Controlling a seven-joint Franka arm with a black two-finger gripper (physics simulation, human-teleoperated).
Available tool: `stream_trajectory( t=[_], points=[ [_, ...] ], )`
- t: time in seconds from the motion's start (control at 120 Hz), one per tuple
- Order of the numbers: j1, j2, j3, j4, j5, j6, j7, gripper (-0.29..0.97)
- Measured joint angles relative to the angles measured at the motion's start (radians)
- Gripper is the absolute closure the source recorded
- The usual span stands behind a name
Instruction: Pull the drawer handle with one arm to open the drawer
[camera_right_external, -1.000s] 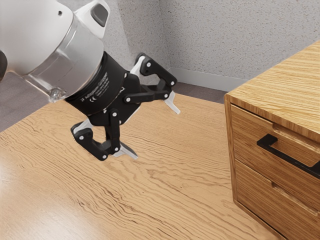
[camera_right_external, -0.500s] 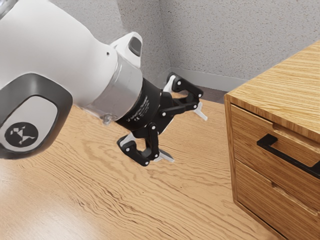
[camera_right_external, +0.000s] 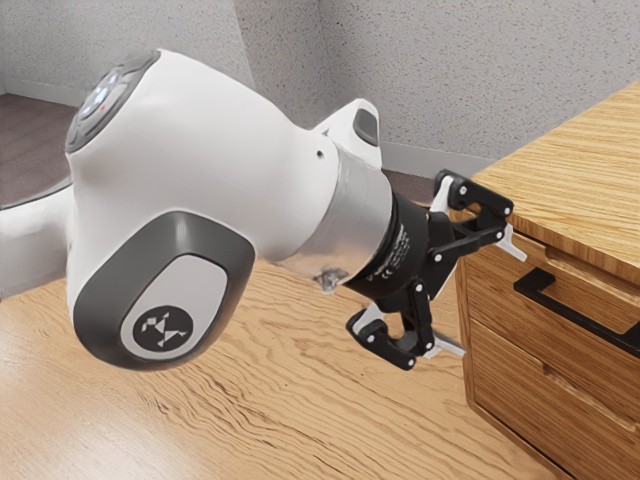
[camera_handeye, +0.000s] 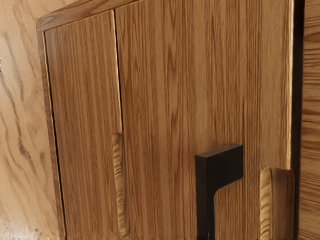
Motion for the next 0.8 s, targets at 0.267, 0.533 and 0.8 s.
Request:
stream_trajectory(
  t=[0.267, 0.533, 0.8],
  points=[
    [0.007, 0.06, -0.004, 0.009, -0.009, 0.023, -0.111, 0.0],
    [-0.009, 0.096, -0.033, 0.012, -0.013, 0.059, -0.182, 0.0],
    [-0.008, 0.139, -0.049, 0.034, -0.014, 0.083, -0.229, 0.0]
  ],
)
